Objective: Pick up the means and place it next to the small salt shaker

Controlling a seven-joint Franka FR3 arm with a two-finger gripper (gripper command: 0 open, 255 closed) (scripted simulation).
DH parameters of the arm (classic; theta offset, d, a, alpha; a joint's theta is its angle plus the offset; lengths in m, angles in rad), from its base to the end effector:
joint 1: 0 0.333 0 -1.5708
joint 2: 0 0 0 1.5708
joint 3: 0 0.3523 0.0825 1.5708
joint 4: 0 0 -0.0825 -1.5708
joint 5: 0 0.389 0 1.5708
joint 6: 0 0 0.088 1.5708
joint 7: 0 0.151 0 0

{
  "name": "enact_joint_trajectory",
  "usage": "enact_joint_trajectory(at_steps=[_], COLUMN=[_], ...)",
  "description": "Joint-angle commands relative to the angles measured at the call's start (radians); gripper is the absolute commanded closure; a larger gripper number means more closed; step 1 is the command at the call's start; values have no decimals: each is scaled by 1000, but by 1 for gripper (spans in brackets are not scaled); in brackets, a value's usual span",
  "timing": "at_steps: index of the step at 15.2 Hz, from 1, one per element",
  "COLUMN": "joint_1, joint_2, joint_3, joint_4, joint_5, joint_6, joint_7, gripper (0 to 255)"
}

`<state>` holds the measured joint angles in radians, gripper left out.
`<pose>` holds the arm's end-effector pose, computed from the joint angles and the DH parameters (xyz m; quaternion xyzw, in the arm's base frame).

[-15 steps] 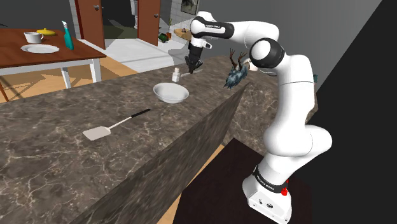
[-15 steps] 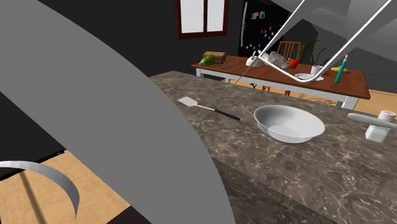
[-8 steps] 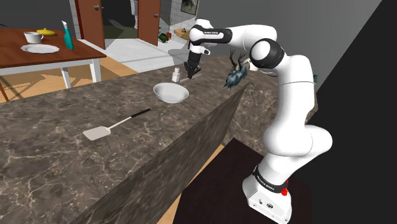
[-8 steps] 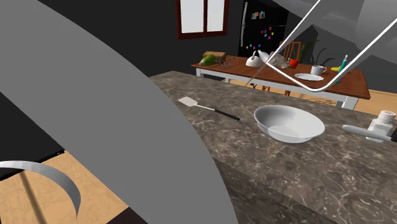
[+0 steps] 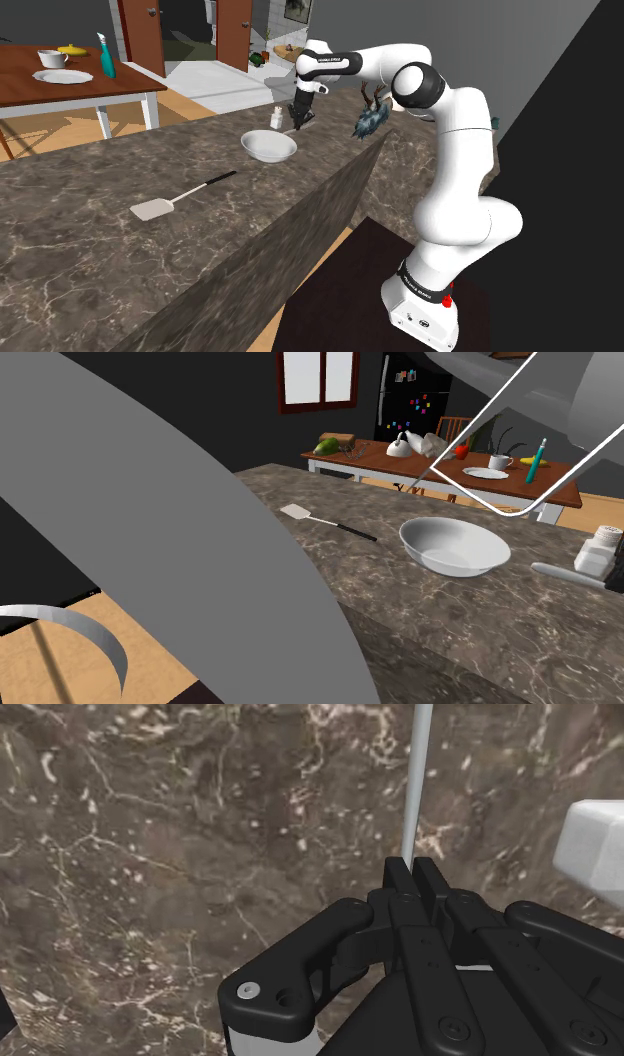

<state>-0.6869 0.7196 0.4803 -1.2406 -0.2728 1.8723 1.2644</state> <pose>0.7118 -0.2722 0.3519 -0.7349 0.6777 0.0182 0.0187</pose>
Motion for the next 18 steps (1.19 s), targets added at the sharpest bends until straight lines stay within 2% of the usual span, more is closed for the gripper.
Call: enact_joint_trajectory(at_steps=[1,5,6,11,15,18], joint_1=[-1,-1,-1,-1,12,12], joint_2=[0,0,0,0,-15,-15], joint_3=[0,0,0,0,6,6], joint_4=[-2,-2,-2,-2,105,105], joint_5=[0,0,0,0,10,10], joint_6=[2,2,2,2,-115,-115], joint_7=[0,0,0,0,-12,-12], gripper=[255,255,0,0,0,0])
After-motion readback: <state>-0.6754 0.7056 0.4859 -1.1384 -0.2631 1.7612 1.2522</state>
